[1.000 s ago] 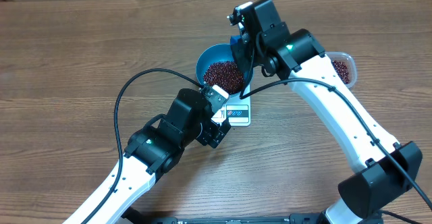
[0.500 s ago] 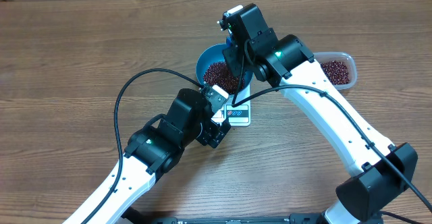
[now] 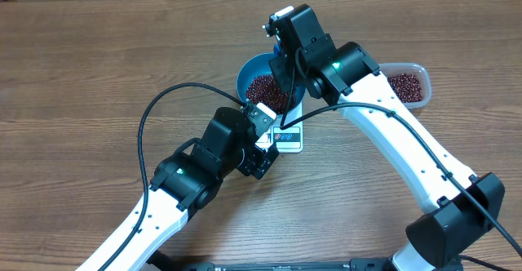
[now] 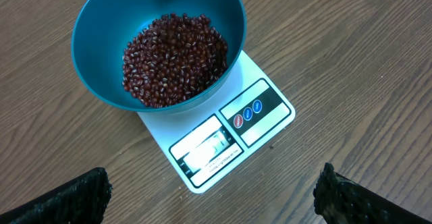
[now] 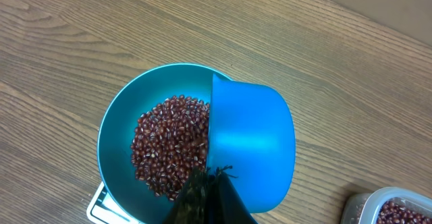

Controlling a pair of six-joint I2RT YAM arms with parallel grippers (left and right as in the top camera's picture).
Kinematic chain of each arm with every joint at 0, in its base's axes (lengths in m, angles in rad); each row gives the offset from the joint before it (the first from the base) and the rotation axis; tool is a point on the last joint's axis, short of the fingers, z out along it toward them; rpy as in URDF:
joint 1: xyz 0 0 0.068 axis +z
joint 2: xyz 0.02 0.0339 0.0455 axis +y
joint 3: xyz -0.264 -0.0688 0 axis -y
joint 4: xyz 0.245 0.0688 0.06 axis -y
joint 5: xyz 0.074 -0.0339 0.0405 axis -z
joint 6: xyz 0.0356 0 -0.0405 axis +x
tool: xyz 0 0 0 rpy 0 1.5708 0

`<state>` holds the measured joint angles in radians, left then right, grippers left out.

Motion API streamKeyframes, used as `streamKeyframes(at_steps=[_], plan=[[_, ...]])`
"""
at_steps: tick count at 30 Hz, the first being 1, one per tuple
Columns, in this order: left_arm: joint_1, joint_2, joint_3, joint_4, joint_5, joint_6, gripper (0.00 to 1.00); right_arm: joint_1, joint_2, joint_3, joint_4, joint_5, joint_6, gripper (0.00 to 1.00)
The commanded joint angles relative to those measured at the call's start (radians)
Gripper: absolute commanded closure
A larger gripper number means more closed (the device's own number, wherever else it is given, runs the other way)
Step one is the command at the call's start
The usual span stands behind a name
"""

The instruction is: Scoop item into bowl and weigh 150g on scale

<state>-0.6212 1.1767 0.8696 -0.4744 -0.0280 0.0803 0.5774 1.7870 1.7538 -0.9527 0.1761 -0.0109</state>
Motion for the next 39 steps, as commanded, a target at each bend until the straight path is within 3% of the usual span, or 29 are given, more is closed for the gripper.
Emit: streamKeyframes(at_steps=[1,9,20,27,39], plan=[[-0.001,0.007,-0.005,0.004,-0.006,-0.006,0.00,-0.001,-0.036,0.037,0.010,0.014,0.003,0.96],[-0.001,0.007,-0.005,0.004,-0.006,-0.006,0.00,-0.002,-0.036,0.037,0.010,0.008,0.013,0.96],[-0.001,0.007,-0.005,0.004,-0.006,-0.005,0.00,-0.253,-0.036,0.037,0.004,-0.537,0.116,0.96],[-0.001,0.007,-0.005,0.004,-0.006,-0.006,0.00,-0.360,-0.036,0.037,-0.002,-0.701,0.115,0.96],[-0.001,0.007,-0.005,0.004,-0.006,-0.006,0.01,-0.450,-0.036,0.037,-0.002,-0.595,0.107,0.96]])
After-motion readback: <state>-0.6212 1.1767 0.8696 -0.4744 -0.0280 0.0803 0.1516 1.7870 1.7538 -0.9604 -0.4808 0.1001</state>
